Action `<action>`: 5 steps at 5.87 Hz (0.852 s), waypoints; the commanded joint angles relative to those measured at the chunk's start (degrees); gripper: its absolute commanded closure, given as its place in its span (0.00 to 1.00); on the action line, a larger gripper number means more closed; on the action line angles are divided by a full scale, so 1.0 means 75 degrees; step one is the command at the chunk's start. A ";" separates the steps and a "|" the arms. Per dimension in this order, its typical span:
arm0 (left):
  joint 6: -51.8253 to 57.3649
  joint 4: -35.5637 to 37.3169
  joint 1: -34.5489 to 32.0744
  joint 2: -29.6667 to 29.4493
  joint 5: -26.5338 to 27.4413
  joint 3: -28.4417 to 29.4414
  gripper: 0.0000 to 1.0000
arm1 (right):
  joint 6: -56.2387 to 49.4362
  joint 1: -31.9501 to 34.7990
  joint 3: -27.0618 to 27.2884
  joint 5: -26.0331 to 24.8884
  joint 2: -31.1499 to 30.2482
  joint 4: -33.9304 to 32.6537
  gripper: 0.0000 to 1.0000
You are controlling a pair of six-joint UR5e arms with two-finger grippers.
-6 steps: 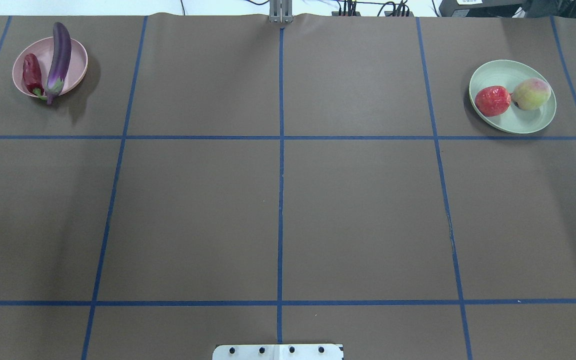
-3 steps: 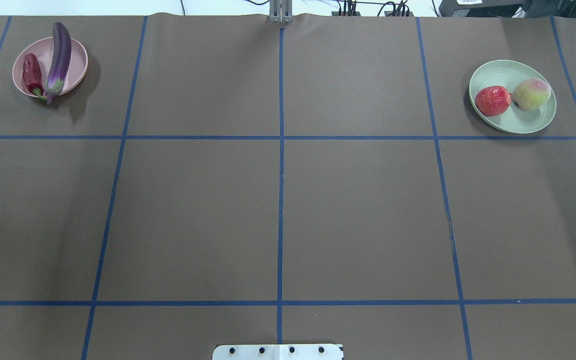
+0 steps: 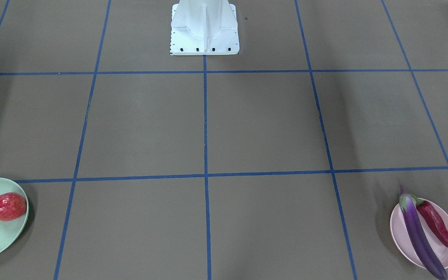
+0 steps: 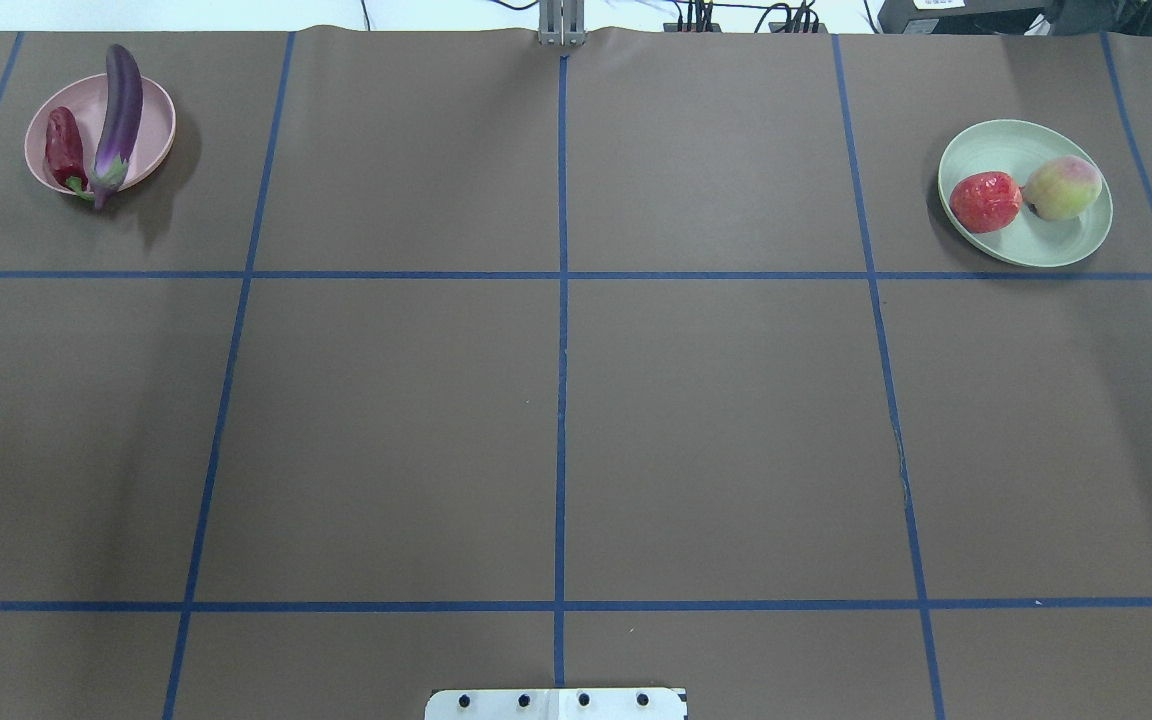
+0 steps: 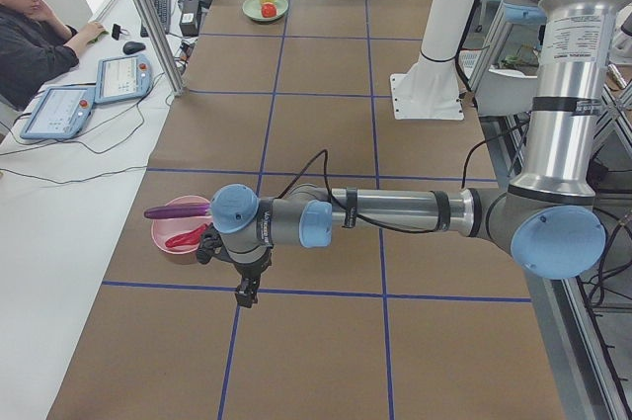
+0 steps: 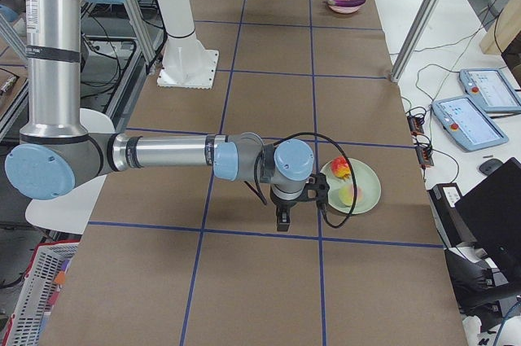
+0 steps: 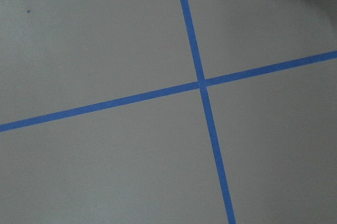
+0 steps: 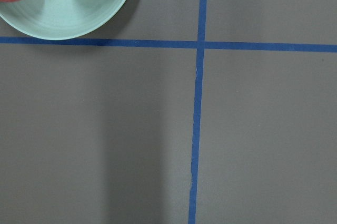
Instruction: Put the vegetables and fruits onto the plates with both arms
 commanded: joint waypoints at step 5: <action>-0.0009 -0.0004 0.0013 -0.0071 0.0000 0.0001 0.00 | -0.0011 0.0000 -0.0059 -0.0003 -0.0010 0.0004 0.00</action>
